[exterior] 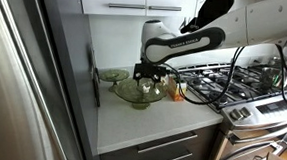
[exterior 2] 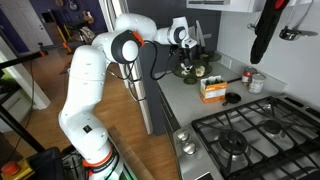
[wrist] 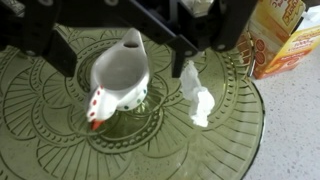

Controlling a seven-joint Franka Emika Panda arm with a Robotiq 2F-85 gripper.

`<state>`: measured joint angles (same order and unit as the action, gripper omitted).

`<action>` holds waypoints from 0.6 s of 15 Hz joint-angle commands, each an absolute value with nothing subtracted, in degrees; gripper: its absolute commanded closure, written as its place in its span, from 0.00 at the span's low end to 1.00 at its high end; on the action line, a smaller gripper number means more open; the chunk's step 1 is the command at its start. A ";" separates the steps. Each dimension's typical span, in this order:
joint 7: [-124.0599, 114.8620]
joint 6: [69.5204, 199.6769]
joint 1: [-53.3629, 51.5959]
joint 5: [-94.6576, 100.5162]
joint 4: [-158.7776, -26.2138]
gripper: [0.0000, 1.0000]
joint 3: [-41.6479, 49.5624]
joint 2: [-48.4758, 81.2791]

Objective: Put the egg holder on the counter then put a bulb of garlic on it

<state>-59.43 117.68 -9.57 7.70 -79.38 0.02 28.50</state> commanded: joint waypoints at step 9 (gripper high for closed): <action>-59.76 115.21 -9.97 5.86 -77.57 0.25 0.62 29.82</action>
